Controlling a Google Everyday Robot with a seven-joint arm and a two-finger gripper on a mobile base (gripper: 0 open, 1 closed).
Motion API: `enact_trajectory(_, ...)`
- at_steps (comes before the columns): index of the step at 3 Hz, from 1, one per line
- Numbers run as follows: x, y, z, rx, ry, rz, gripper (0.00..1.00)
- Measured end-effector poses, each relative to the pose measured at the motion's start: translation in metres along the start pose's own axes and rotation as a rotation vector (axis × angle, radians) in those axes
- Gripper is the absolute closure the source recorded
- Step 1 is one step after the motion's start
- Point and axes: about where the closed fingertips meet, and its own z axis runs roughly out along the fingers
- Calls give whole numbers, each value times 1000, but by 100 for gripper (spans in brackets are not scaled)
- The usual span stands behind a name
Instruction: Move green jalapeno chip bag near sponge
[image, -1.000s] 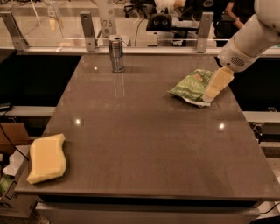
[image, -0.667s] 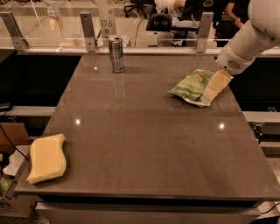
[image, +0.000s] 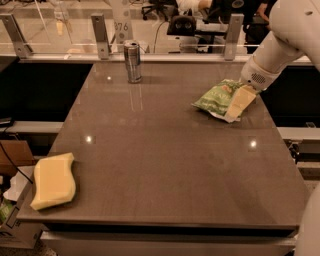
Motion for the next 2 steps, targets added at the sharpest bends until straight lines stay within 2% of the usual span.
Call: enact_trajectory(2, -8, 3, -2, -18, 25, 13, 51)
